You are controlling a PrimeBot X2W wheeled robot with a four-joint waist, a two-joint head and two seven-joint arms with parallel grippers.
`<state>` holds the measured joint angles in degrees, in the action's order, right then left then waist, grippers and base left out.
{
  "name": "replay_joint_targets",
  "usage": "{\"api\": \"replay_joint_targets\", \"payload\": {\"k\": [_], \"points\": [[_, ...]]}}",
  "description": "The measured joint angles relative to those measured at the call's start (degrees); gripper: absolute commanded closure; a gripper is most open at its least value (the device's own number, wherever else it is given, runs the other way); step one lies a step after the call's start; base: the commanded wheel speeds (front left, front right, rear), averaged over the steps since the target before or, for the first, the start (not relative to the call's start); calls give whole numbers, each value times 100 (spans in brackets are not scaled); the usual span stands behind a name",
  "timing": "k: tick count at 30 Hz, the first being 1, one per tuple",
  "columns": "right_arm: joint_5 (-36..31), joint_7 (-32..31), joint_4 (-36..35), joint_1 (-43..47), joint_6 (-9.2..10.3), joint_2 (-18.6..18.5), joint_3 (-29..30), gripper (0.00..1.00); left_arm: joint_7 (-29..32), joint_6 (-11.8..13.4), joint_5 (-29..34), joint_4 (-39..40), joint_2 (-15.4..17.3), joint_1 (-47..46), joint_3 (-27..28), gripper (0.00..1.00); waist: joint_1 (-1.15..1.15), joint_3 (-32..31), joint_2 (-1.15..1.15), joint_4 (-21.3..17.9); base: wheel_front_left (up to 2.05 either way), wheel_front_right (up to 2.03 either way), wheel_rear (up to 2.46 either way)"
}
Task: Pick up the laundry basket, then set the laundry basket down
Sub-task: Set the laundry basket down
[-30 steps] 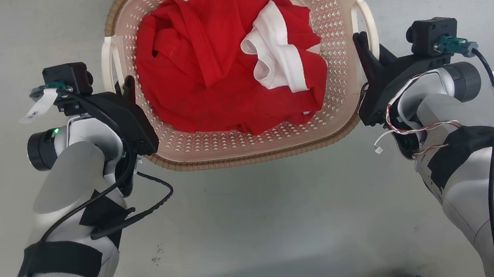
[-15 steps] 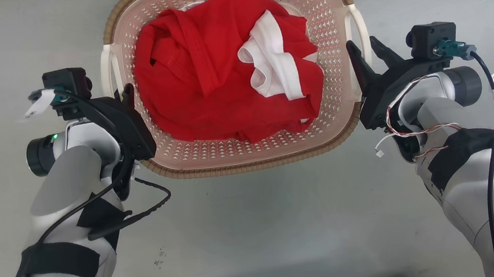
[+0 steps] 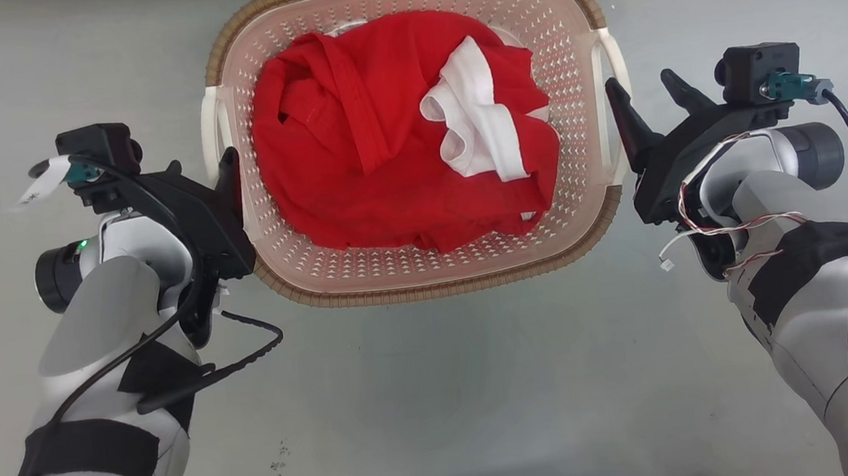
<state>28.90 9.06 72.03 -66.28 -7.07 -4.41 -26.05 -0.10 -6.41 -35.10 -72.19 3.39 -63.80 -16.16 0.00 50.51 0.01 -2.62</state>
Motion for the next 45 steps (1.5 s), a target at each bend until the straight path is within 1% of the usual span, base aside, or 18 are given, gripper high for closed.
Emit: {"api": "replay_joint_targets", "payload": {"k": [10,15,19,20,26,30,35,39,44,45], "points": [[83,18,27,88,-1,1,-44,0,-18,-20,-58,-37,-3,77,14,0,0,-346,-1,25,0,0,0],[105,212,5,322,-1,1,-68,0,-277,-22,-57,-57,-1,224,-2,0,0,-618,-1,45,0,0,0],[254,422,-108,689,-2,1,-19,0,-627,-27,-21,-47,9,411,-92,0,0,-961,-1,64,0,0,0],[270,450,-116,761,-2,-7,-9,0,-710,-66,1,-43,9,463,-112,0,0,-1037,-1,69,0,0,0],[348,521,-249,1294,-2,-30,115,0,-1239,-66,69,29,3,877,-231,0,-1,-1506,-1,100,0,0,0],[349,522,-387,1648,-3,-29,140,0,-1381,-66,160,120,0,1217,-333,0,-1,-1830,-2,118,0,0,0],[353,522,-822,2067,-5,-33,304,0,-1419,-67,310,327,-7,1682,-424,0,-1,-2245,-2,132,0,0,0],[326,522,-1189,2403,63,-51,387,0,-1421,-67,371,580,-5,2039,-450,0,-1,-2581,-2,141,0,0,0],[170,522,-1686,2858,264,-145,464,0,-1419,-33,431,1172,16,2535,-380,0,-1,-3002,-2,152,0,0,0],[170,522,-1686,2858,264,-145,464,0,-1419,-33,431,1172,16,2535,-380,0,-1,-3002,-2,152,0,0,0]]}}
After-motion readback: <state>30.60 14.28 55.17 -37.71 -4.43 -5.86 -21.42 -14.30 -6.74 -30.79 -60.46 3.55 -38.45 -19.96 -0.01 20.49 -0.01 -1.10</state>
